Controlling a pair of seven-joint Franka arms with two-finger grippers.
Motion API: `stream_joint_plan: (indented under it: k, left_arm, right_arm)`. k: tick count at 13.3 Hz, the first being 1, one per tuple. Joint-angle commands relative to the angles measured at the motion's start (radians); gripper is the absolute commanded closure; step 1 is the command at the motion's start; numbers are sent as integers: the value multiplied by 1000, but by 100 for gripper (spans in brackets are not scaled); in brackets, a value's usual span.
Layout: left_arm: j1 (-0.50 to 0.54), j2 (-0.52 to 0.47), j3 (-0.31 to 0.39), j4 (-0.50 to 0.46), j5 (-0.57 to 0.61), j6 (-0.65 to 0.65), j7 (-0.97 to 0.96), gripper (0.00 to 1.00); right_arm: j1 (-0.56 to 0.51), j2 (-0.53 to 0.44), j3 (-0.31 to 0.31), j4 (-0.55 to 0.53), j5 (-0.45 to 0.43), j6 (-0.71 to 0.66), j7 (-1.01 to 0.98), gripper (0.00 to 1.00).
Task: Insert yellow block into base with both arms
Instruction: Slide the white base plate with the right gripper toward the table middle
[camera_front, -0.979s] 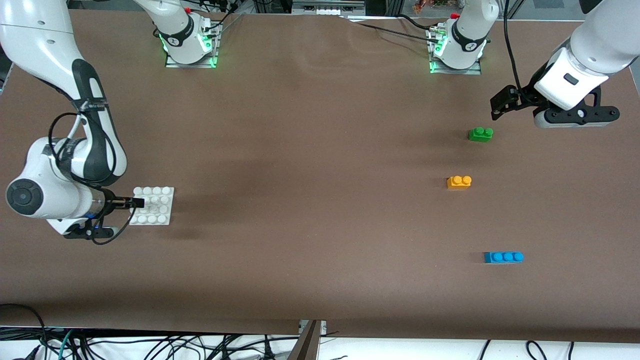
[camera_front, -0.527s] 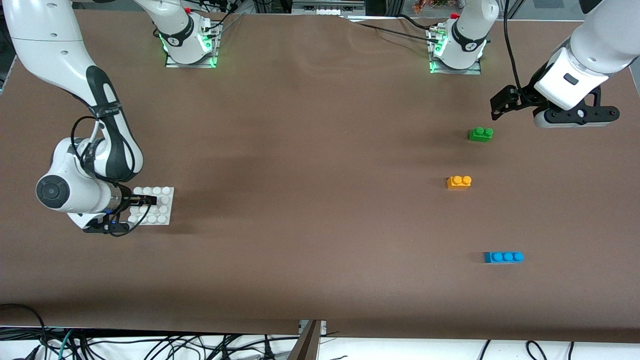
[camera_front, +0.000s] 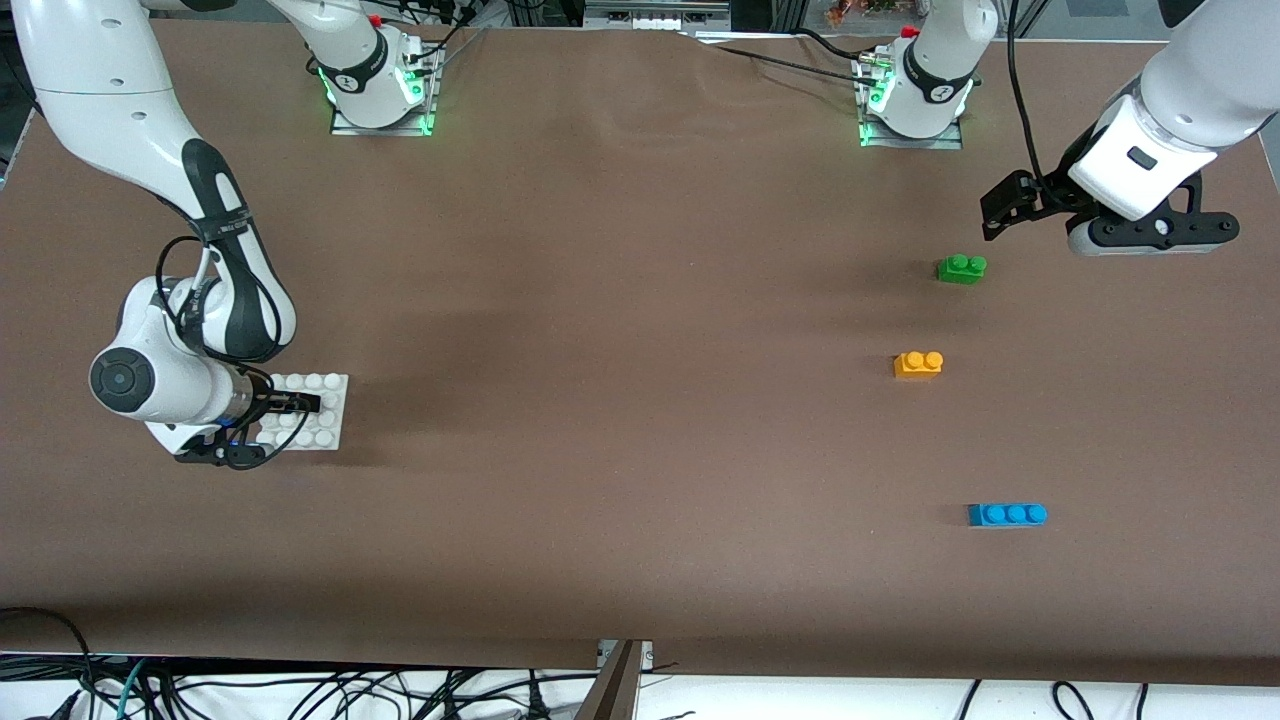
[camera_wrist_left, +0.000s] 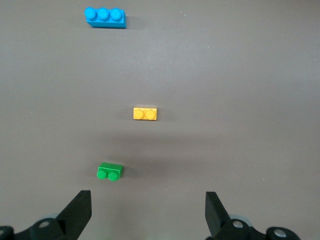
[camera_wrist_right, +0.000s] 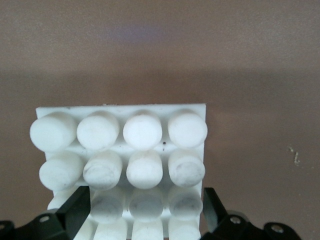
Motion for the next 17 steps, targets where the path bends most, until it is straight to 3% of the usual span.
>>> stream_joint_plan:
  k: [1,4,17]
  left_arm:
    - [-4,10,1,26,25,-21,10,0]
    - [-4,10,1,26,25,-21,10,0]
    - [-4,9,2,26,25,-26,10,0]
  right_arm:
    - [-2,20,3,-9,17,45,12,0]
    - [4,29,6,-9,25,64,45,0]
    - [204,43,12,2,51,99,225,0]
